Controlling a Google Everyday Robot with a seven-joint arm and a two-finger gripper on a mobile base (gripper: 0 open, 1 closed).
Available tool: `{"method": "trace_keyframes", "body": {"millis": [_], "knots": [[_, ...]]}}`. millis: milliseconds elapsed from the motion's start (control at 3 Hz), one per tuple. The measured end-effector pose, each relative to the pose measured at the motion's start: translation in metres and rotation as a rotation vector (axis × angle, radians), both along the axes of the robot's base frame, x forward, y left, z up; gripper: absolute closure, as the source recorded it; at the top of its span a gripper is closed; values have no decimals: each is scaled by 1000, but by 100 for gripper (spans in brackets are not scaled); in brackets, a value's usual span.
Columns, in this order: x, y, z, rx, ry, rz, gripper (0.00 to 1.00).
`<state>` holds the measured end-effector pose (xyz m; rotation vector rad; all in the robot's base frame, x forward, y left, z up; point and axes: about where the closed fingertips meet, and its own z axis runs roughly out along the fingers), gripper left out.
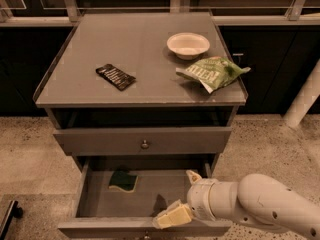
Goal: Pick sponge from middle drawer and place on counter
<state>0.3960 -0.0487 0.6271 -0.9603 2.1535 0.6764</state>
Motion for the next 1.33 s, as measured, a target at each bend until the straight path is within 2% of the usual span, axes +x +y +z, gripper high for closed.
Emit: {"method": "trace_keyframes", "body": {"millis": [333, 667, 1000, 1333], "knots": [[8, -2, -15, -4, 1, -32, 0], [46, -13, -36, -6, -94, -52, 0], [88, -21, -61, 38, -175, -36, 0], [94, -20, -71, 65, -168, -46, 0]]}}
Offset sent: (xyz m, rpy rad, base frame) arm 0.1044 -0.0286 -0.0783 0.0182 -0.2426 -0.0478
